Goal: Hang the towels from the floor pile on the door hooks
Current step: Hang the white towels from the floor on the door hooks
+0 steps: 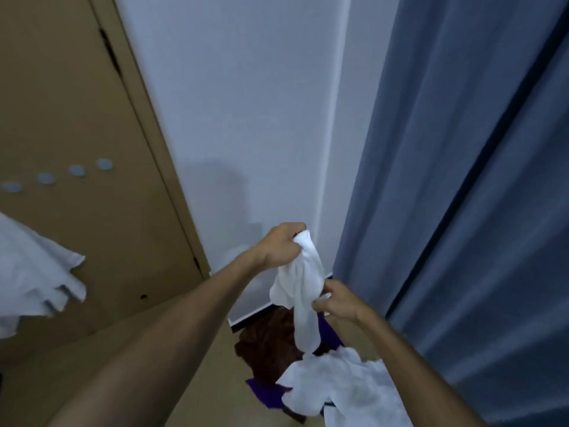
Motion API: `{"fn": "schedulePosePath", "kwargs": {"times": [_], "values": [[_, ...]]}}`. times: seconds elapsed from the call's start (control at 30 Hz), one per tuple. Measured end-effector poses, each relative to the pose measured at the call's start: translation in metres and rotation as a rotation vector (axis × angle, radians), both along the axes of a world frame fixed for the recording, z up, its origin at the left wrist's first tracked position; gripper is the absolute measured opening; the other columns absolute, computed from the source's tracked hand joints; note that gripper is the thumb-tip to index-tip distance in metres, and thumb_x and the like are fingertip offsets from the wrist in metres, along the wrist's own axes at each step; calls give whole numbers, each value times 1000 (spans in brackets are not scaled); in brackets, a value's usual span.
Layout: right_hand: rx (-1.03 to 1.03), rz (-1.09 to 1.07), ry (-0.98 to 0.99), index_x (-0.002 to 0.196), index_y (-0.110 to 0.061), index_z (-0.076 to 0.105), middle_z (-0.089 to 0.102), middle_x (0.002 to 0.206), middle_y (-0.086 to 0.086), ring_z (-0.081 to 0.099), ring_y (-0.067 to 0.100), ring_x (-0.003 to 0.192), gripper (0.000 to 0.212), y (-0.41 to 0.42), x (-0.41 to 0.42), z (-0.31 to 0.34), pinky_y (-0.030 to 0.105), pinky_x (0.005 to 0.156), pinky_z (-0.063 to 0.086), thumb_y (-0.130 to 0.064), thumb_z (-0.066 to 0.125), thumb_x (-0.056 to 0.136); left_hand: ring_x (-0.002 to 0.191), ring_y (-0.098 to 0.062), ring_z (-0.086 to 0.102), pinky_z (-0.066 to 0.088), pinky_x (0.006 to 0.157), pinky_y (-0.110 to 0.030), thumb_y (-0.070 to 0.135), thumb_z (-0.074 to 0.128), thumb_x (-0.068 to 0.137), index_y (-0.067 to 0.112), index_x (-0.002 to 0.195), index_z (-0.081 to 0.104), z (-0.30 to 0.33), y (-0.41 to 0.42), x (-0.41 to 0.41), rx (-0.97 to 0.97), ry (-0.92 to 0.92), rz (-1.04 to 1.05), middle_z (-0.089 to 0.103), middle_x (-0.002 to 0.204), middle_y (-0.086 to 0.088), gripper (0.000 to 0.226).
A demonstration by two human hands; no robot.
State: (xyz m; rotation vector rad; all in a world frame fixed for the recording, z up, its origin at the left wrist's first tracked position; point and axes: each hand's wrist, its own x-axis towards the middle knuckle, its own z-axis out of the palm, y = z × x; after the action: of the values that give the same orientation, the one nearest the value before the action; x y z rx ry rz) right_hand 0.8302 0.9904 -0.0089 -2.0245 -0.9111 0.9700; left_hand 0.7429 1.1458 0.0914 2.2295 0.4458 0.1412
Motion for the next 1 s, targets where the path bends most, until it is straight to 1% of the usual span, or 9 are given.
{"fn": "schedulePosePath", "kwargs": {"times": [0.13,0.33,0.4,0.47,0.57,0.7,0.77,0.87,1.0], "values": [[-21,152,-90,97,-14,64,67,98,2,63,19,93,20,51,-25,19,30,82,50,-17,68,78,59,-9,40,32,54,-24,12,35,60,18,60,40,39,30,-52,31,-53,120,44,61,7,8],[33,264,-202,87,-3,64,69,92,13,62,21,84,13,120,-79,33,29,72,48,-11,55,81,78,-25,52,33,61,-28,-1,45,78,17,63,40,68,95,-134,261,7,440,58,82,-11,24],[80,232,-226,72,-9,51,60,76,9,52,18,70,12,141,-98,42,28,62,42,-12,53,83,95,-33,53,40,71,-33,1,44,83,15,83,47,70,115,-169,458,166,559,58,103,-14,14],[131,244,-232,66,-18,42,51,68,-1,44,13,63,21,162,-121,55,27,59,37,-12,52,83,111,-32,46,43,88,-40,3,49,83,15,117,45,66,128,-202,648,392,543,48,122,-12,36],[193,358,-235,69,-24,42,47,67,-7,41,8,60,23,193,-164,73,20,53,33,-16,50,89,125,-29,40,38,102,-47,13,54,82,19,137,36,53,135,-228,543,486,353,42,135,-7,58],[275,458,-249,78,-16,45,49,74,0,40,10,65,17,233,-214,94,19,54,30,-14,48,94,109,-31,54,45,83,-37,11,51,82,13,116,49,37,143,-244,320,434,267,57,120,-12,35],[296,455,-238,75,-17,48,52,76,0,44,11,69,19,247,-228,102,20,59,34,-12,50,93,103,-32,56,43,75,-34,9,51,82,11,108,52,37,155,-255,316,406,297,59,112,-14,26],[291,435,-75,74,-23,55,56,77,-6,51,7,73,19,263,-241,106,19,67,40,-15,55,91,99,-28,59,49,80,-37,20,56,83,13,102,59,46,180,-275,339,406,319,63,107,-11,20],[95,564,33,72,-17,54,52,73,0,48,12,68,18,279,-256,98,25,67,42,-13,59,88,83,-22,56,51,72,-36,11,53,84,15,84,57,62,213,-307,400,404,447,61,96,-8,6]]}}
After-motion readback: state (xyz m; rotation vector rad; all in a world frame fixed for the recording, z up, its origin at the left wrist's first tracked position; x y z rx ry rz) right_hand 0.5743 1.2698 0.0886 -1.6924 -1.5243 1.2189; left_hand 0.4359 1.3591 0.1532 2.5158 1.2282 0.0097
